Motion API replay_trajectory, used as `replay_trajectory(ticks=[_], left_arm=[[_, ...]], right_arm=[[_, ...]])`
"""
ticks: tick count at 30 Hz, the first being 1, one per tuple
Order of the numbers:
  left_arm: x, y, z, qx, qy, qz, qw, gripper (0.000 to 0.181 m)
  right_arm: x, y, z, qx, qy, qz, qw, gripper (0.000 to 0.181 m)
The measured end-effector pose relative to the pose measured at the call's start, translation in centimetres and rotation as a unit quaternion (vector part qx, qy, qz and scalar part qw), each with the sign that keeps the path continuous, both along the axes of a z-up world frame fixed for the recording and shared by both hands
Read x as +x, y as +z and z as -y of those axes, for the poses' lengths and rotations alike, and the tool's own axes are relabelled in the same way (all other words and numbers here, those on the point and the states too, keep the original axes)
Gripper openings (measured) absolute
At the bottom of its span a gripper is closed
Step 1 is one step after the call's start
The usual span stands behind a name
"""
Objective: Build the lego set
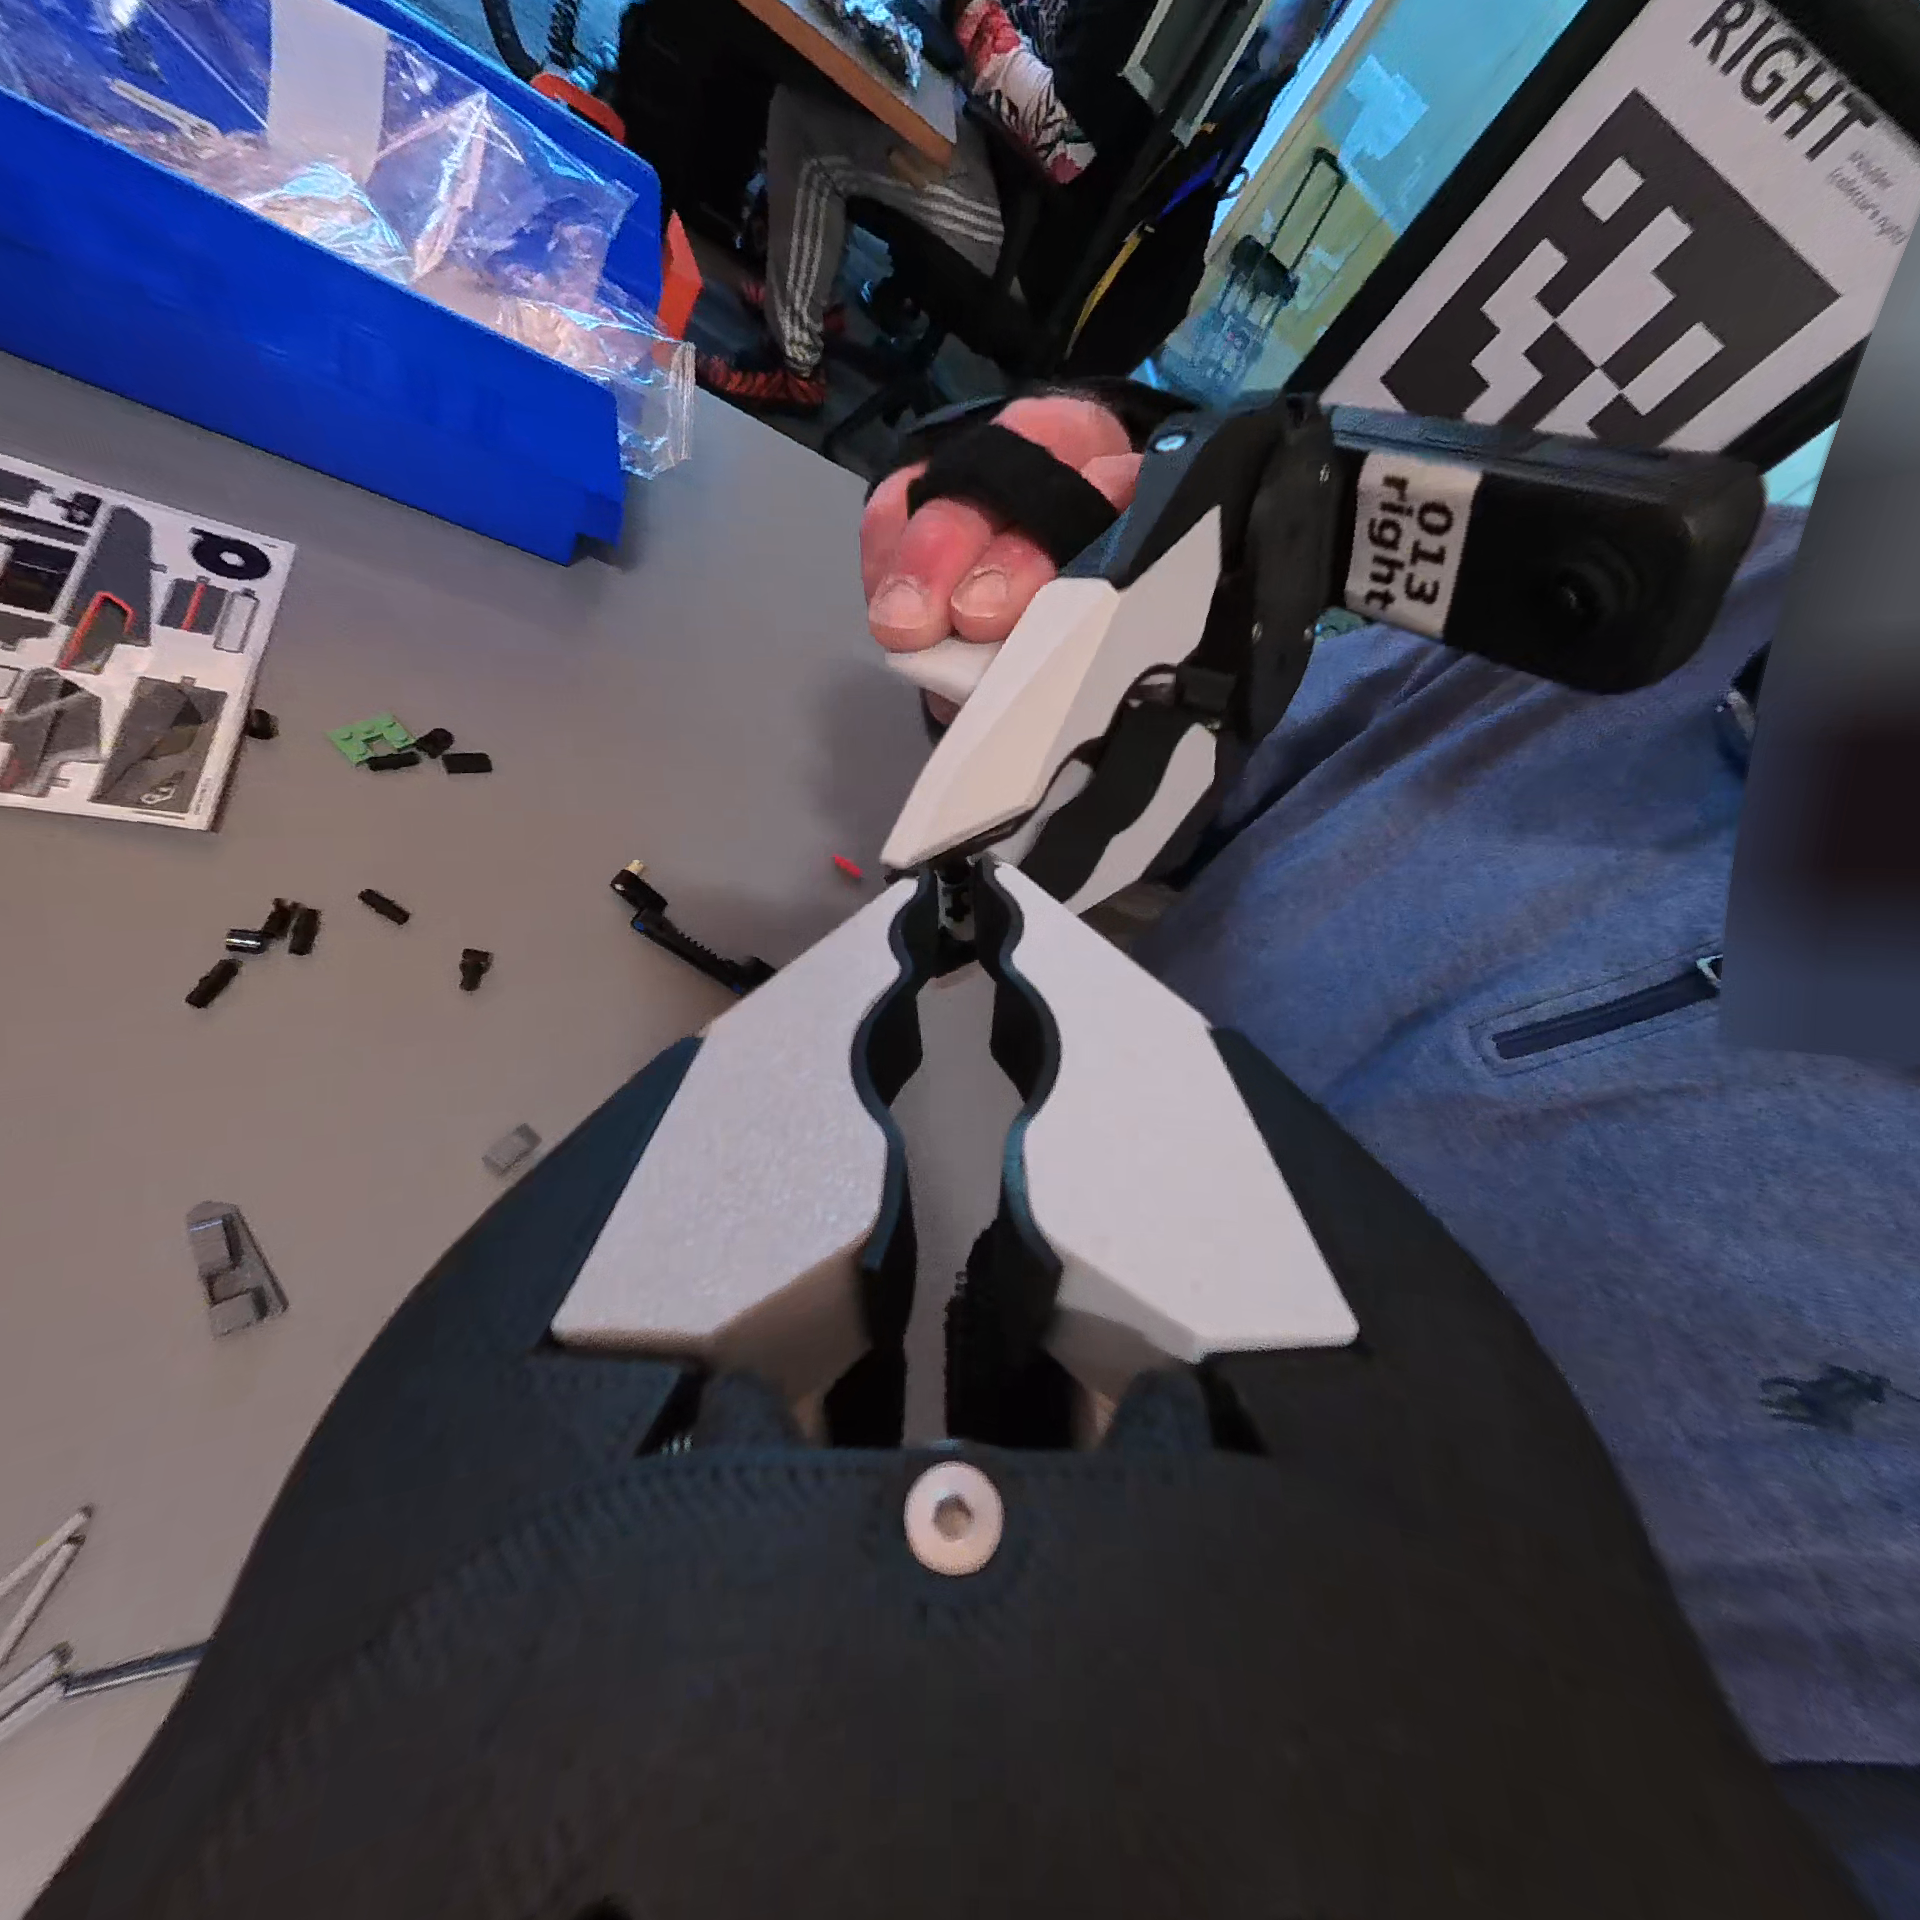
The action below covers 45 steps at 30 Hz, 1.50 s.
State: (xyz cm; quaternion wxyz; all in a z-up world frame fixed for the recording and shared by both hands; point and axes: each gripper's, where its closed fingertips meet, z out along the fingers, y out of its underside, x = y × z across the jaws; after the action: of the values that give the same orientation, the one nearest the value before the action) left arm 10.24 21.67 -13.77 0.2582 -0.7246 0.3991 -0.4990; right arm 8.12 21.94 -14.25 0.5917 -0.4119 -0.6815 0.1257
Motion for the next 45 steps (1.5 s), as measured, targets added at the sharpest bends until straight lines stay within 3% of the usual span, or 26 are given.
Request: replay_trajectory(ticks=[6,9,15,19,28,38,45], left_arm=[[-1.3,1.1,-1.5,0.054,0.081,0.030,0.995,0.005],[-2.2,1.3,-1.7,0.077,0.107,0.032,0.991,0.005],[-4.4,1.6,-1.8,0.072,0.108,0.038,0.991,0.005],[-5.8,2.1,-2.5,0.062,0.103,0.052,0.991,0.005],[-8.0,2.3,-4.7,0.050,0.096,0.059,0.992,0.005],[-9.1,2.7,-6.3,0.053,0.120,0.106,0.986,0.005],[-9.4,3.2,-7.7,0.033,0.143,0.137,0.980,0.005]], right_arm=[[-0.8,0.2,-1.3,-0.006,-0.053,-0.012,0.999,0.041],[-1.9,0.2,-1.5,-0.017,-0.071,-0.023,0.997,0.034],[-3.9,1.2,-2.0,-0.023,-0.079,-0.038,0.996,0.019],[-5.5,2.0,-2.8,-0.014,-0.093,-0.044,0.995,0.028],[-7.9,2.1,-5.0,-0.007,-0.116,-0.044,0.992,0.020],[-8.4,2.3,-6.4,0.007,-0.133,-0.072,0.989,0.018],[-7.4,2.5,-7.3,-0.045,-0.159,-0.103,0.981,0.018]])
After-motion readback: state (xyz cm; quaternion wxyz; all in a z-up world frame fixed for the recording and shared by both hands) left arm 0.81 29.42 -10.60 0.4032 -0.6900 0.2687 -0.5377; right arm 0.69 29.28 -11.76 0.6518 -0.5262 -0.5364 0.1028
